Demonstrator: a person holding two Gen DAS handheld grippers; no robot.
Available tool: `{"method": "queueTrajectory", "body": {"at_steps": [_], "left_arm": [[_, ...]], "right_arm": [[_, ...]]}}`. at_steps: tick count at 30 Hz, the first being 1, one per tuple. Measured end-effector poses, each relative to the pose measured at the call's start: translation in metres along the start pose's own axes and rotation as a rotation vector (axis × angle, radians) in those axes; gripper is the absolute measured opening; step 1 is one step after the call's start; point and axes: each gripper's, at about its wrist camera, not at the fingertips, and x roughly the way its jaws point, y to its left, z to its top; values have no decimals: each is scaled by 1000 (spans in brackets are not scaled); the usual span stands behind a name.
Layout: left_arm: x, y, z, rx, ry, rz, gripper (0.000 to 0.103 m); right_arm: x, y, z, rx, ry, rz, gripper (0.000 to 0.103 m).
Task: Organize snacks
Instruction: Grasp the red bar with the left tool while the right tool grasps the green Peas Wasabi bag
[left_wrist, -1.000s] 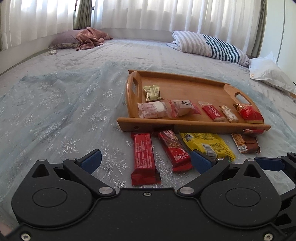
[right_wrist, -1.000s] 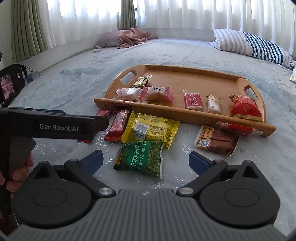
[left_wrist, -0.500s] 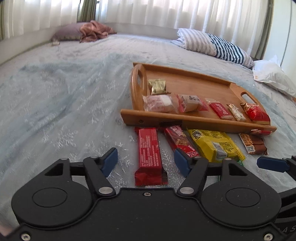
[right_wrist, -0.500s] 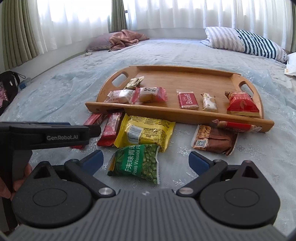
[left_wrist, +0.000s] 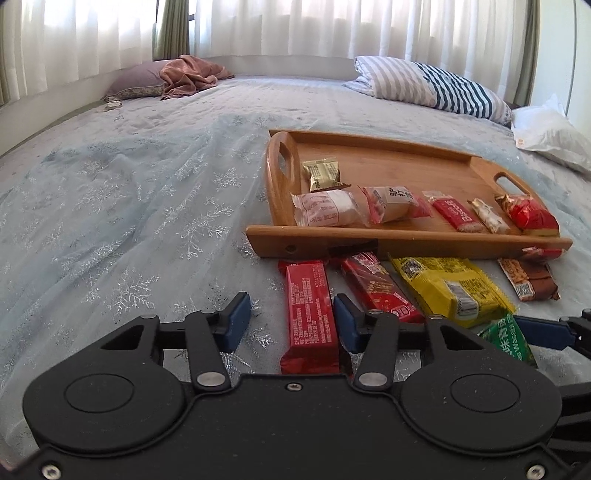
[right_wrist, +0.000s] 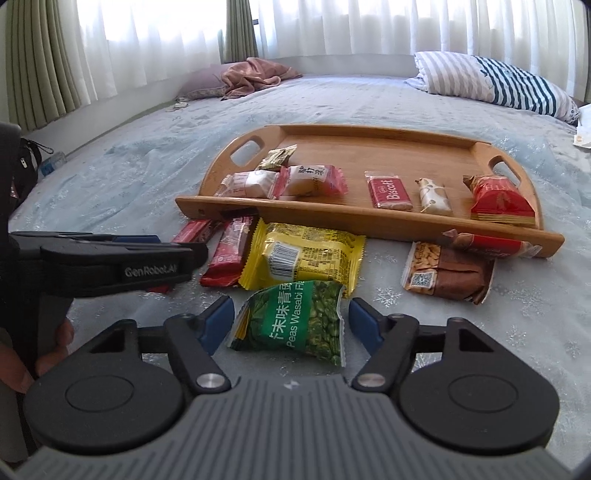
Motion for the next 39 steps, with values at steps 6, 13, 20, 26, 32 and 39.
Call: {"method": "queueTrajectory", "body": {"at_steps": [6, 13, 20, 26, 32, 39], "left_arm": [[0, -1, -4, 14, -19, -9, 34], [-3, -3, -2, 9, -18, -28, 23], [-7, -4, -2, 11, -22, -32, 23], [-13, -7, -1, 11, -32, -41, 23], [-20, -9, 2, 23, -50, -41, 23], [-33, -9, 9, 9, -89, -58, 23]], "right_arm": [[0, 5, -4, -54, -14, -29, 66], [-4, -3, -1, -22, -8, -2, 59], [-7, -9, 1, 6, -10, 10, 54], [-8, -11, 1, 4, -13, 13, 54], [-12, -12, 1, 8, -25, 20, 53], [-23, -16, 7, 11, -59, 17, 52]]}}
